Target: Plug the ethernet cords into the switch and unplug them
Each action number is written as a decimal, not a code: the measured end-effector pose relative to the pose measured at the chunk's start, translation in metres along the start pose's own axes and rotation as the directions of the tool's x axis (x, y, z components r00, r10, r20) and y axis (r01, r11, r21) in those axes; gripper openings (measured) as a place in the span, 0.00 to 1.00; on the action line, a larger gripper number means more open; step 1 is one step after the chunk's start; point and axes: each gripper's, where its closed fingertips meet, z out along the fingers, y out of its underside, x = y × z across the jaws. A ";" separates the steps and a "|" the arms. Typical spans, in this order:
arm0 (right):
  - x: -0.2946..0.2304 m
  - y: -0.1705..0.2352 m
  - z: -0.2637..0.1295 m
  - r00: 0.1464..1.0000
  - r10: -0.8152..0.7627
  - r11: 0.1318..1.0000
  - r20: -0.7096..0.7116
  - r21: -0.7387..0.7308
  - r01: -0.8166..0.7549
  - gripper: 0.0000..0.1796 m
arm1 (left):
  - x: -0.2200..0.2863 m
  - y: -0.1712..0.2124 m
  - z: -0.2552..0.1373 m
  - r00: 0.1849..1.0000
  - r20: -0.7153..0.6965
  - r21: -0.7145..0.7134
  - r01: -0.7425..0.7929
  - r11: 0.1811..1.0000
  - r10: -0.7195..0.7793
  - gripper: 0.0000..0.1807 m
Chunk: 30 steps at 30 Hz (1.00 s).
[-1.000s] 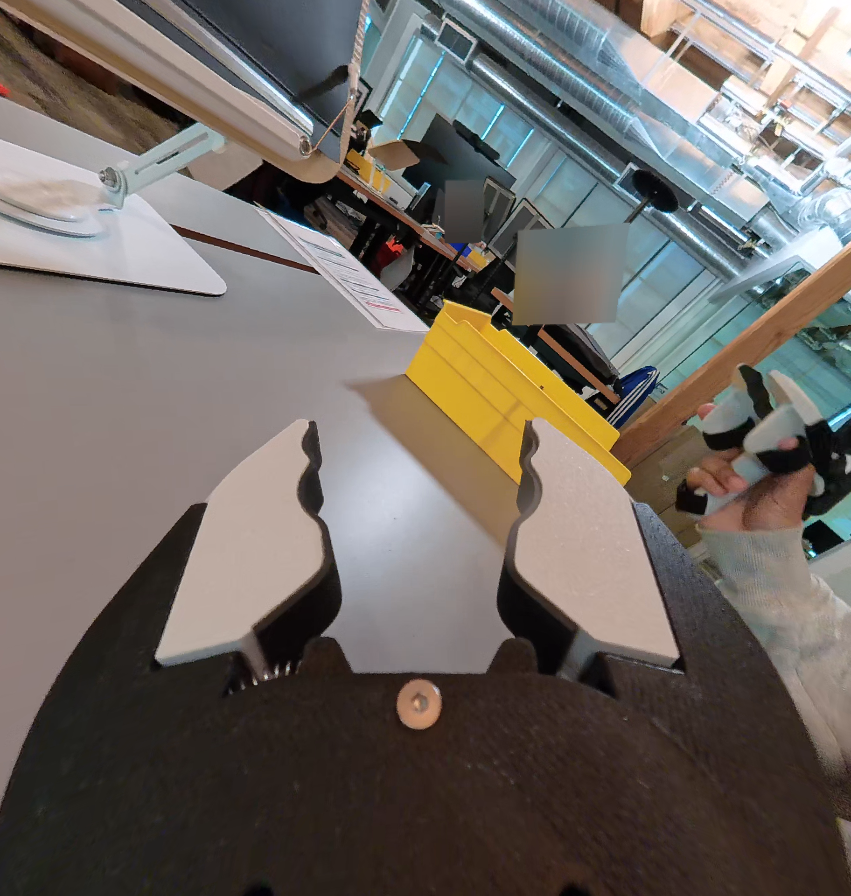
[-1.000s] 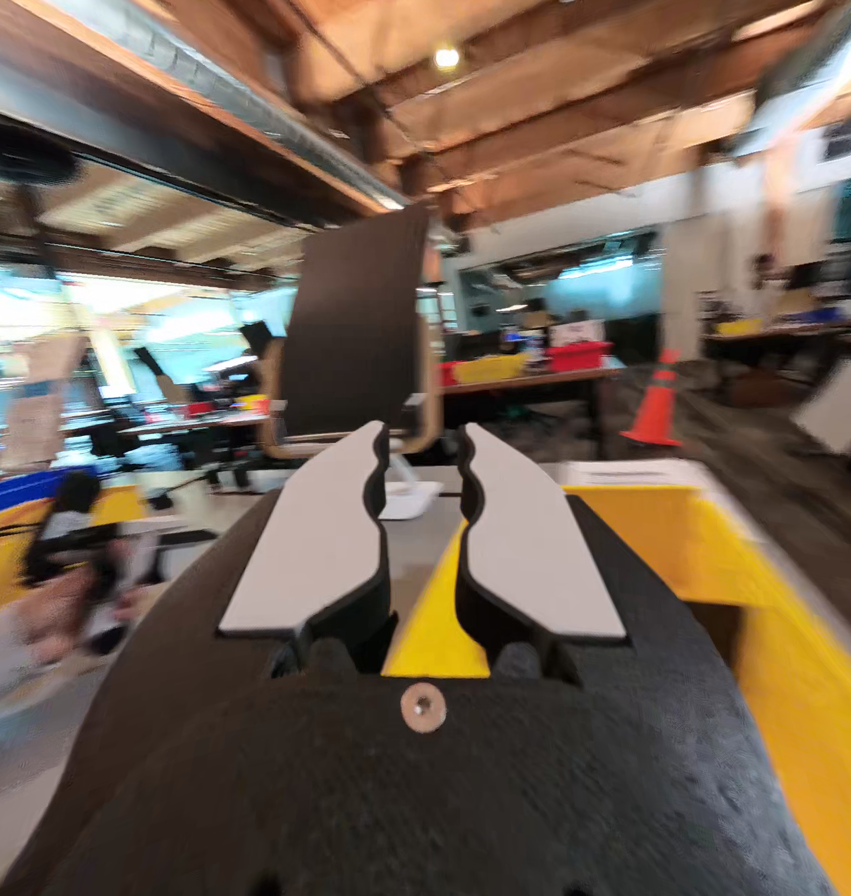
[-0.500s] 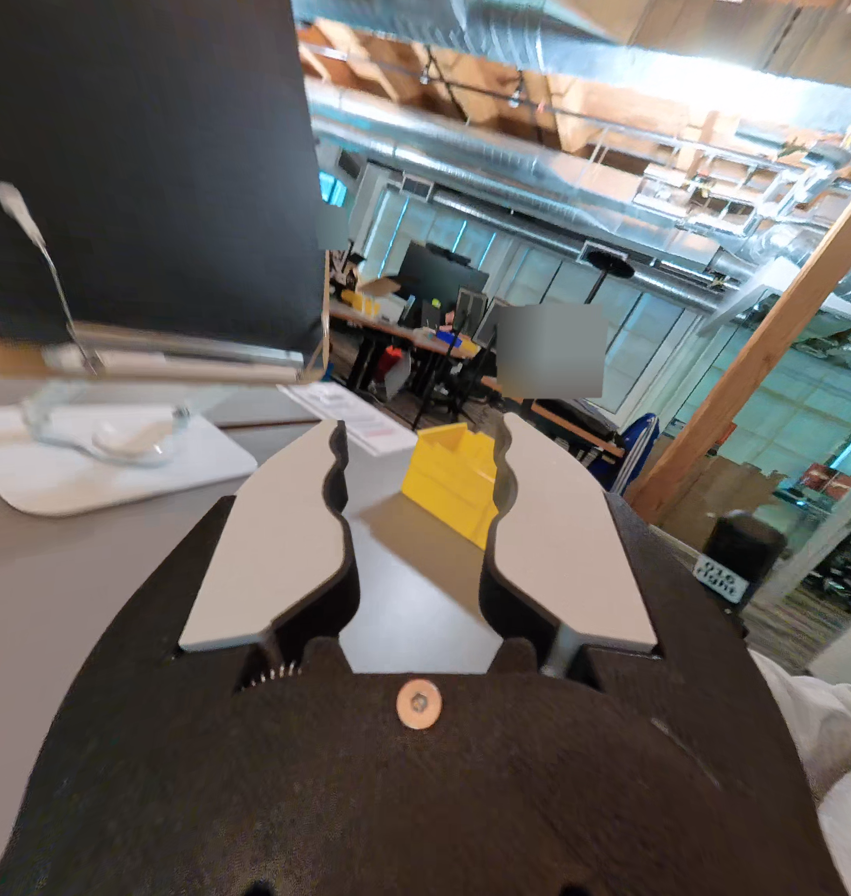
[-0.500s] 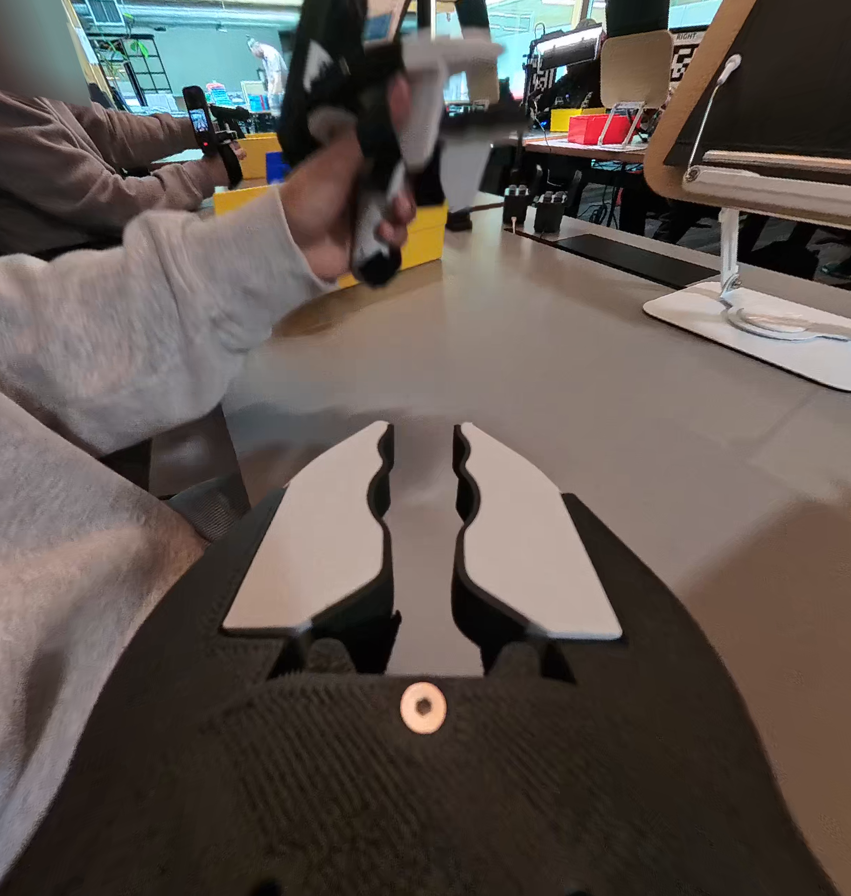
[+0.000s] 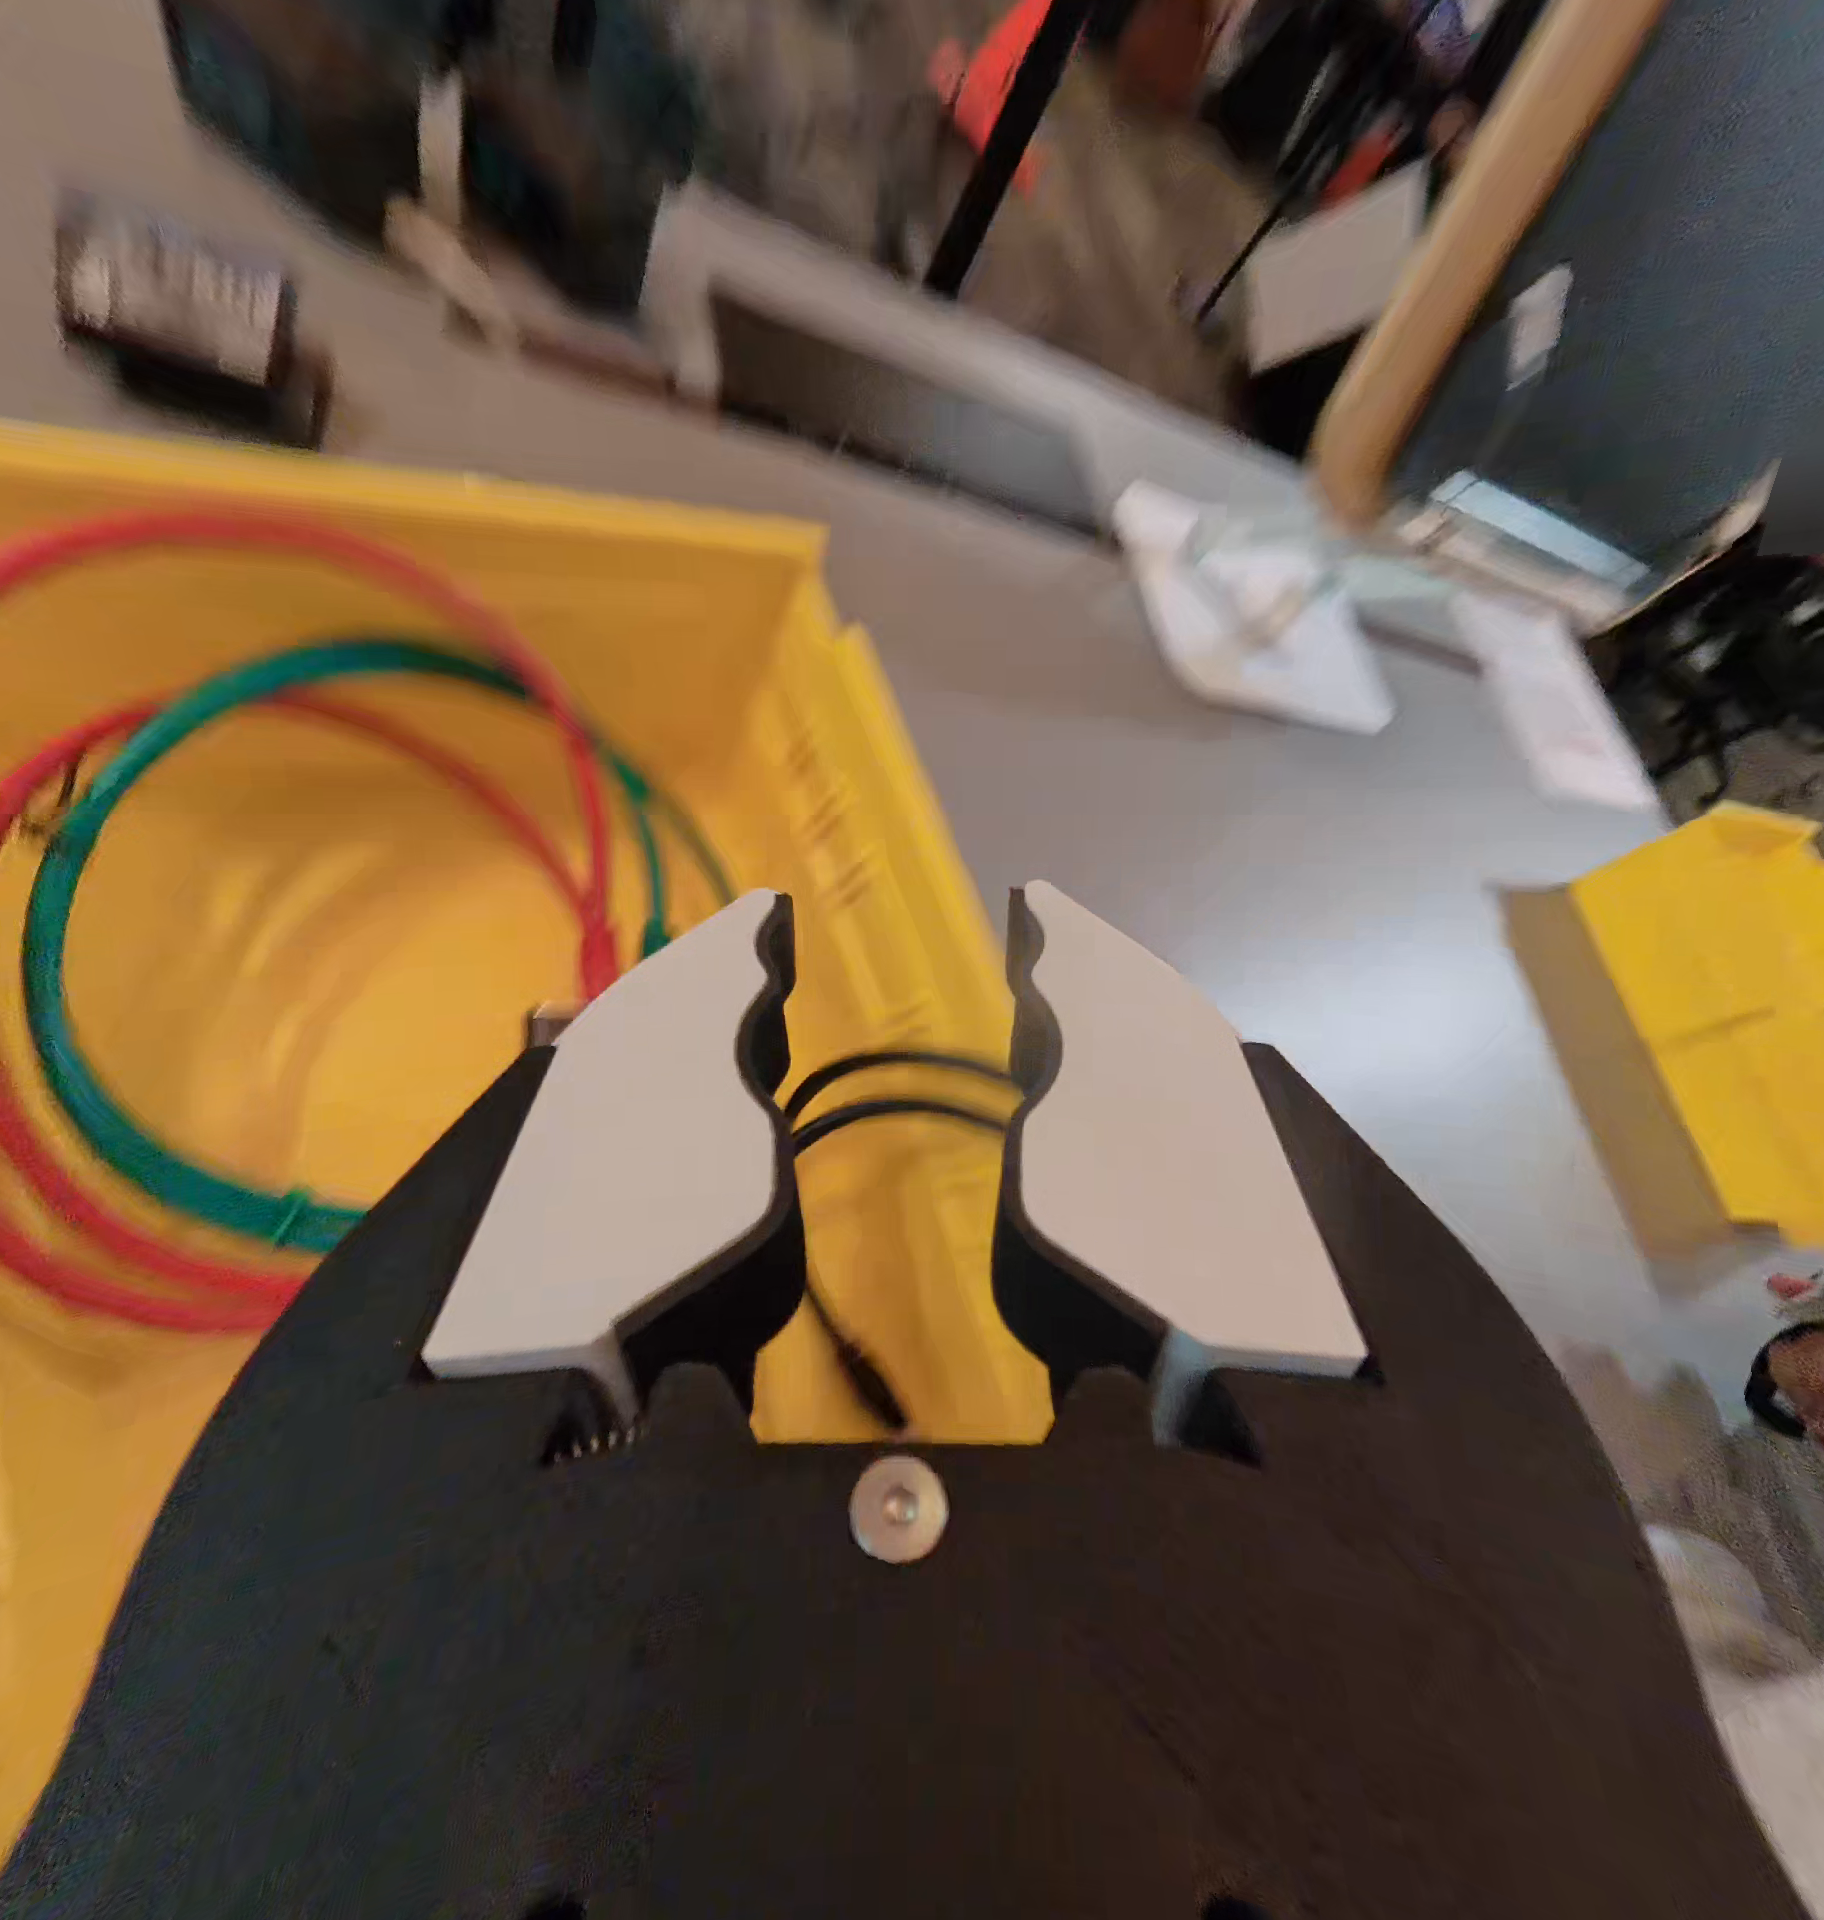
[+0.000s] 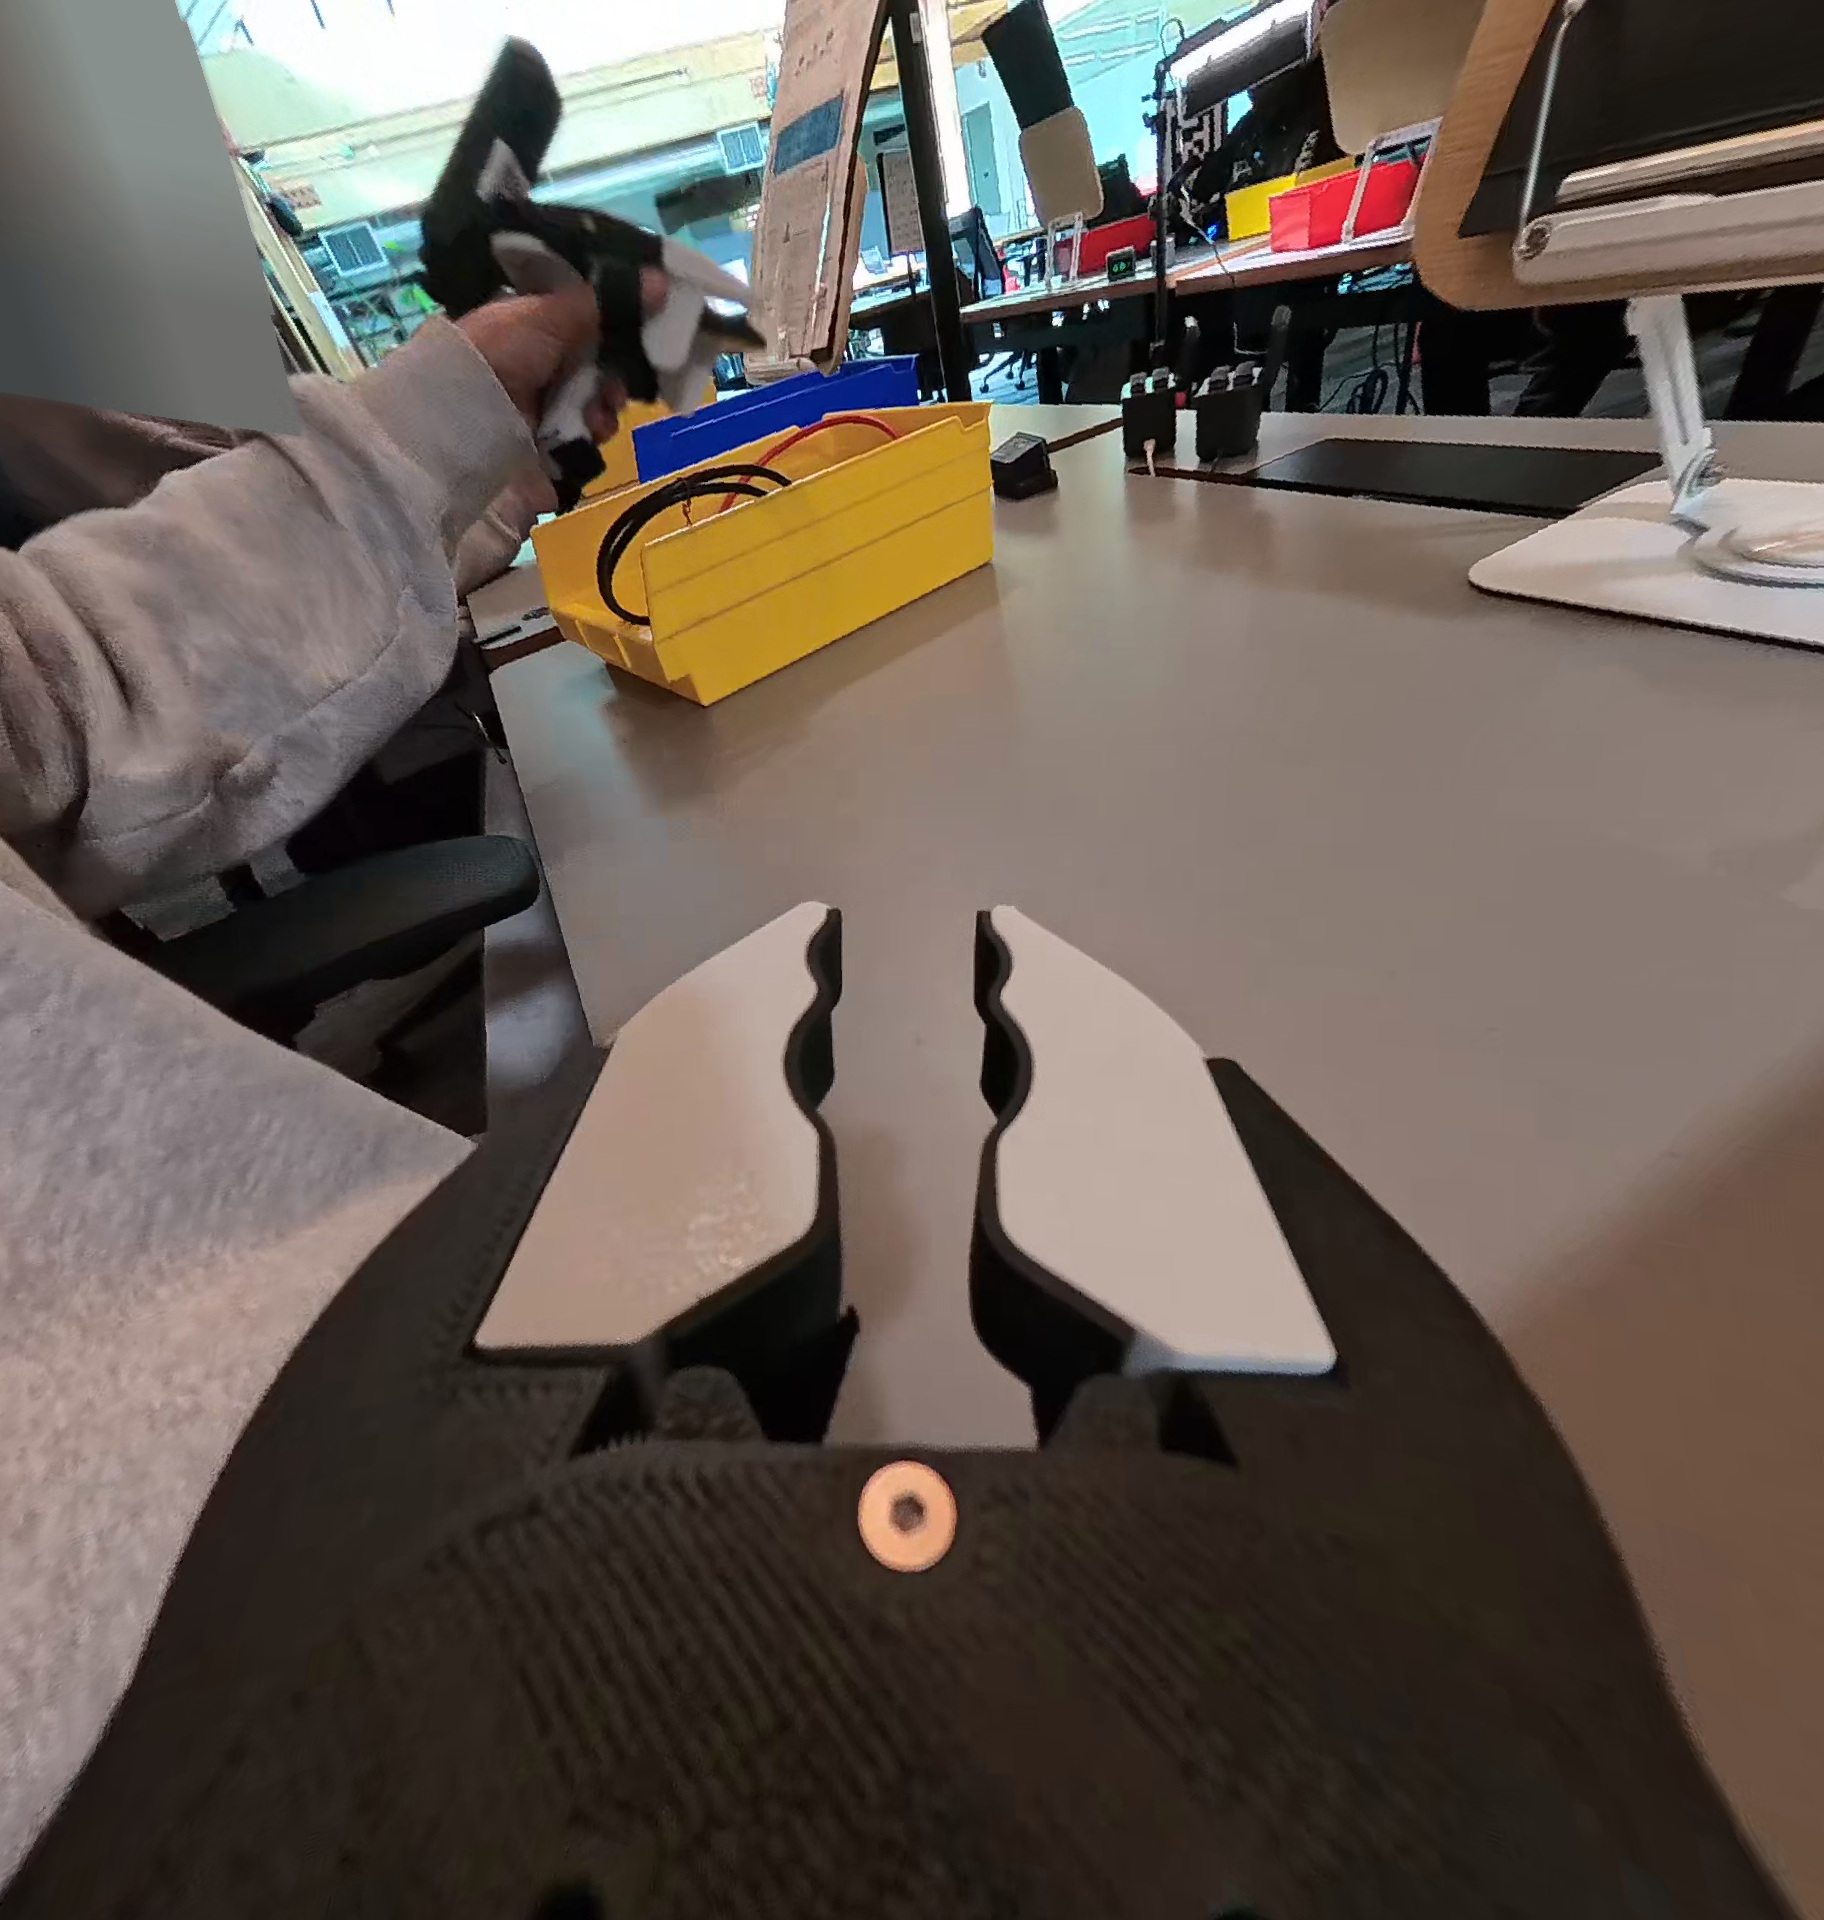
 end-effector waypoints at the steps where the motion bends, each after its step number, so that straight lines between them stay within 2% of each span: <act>1: -0.001 0.001 0.002 1.000 0.001 1.000 0.005 -0.005 -0.001 0.13 | -0.018 0.016 0.007 0.999 0.026 -0.082 0.027 0.996 -0.025 0.23; 4: -0.001 0.005 0.009 1.000 0.004 1.000 0.009 -0.023 -0.004 0.13 | -0.051 0.054 0.026 0.996 0.083 -0.255 0.047 0.966 -0.027 0.32; 8: 0.003 0.012 0.017 1.000 0.025 0.999 0.007 -0.046 -0.025 0.13 | -0.074 0.072 0.042 0.972 0.180 -0.381 -0.074 0.922 0.152 0.39; 11: 0.005 0.015 0.021 0.999 0.036 0.998 0.006 -0.056 -0.035 0.13 | -0.082 0.096 0.051 0.966 0.186 -0.520 -0.059 0.852 0.180 0.48; 13: 0.007 0.017 0.023 0.999 0.039 0.997 0.003 -0.065 -0.039 0.13 | -0.089 0.100 0.053 0.953 0.202 -0.550 -0.082 0.831 0.227 0.44; 17: 0.009 0.017 0.023 0.998 0.055 0.997 0.001 -0.061 -0.055 0.13 | -0.078 0.089 0.054 0.967 0.166 -0.489 -0.091 0.868 0.195 0.36; 20: 0.011 0.015 0.021 0.997 0.083 0.995 0.004 -0.050 -0.083 0.13 | -0.068 0.067 0.041 0.964 0.176 -0.385 -0.120 0.915 0.200 0.36; 26: 0.012 0.013 0.021 0.994 0.106 0.994 0.021 -0.038 -0.105 0.13 | -0.028 -0.009 -0.017 0.936 0.228 -0.070 -0.260 0.963 0.269 0.36; 30: 0.005 0.012 0.022 0.995 0.094 0.995 0.042 -0.041 -0.092 0.13 | 0.020 -0.061 -0.065 0.915 0.251 0.150 -0.359 0.921 0.316 0.36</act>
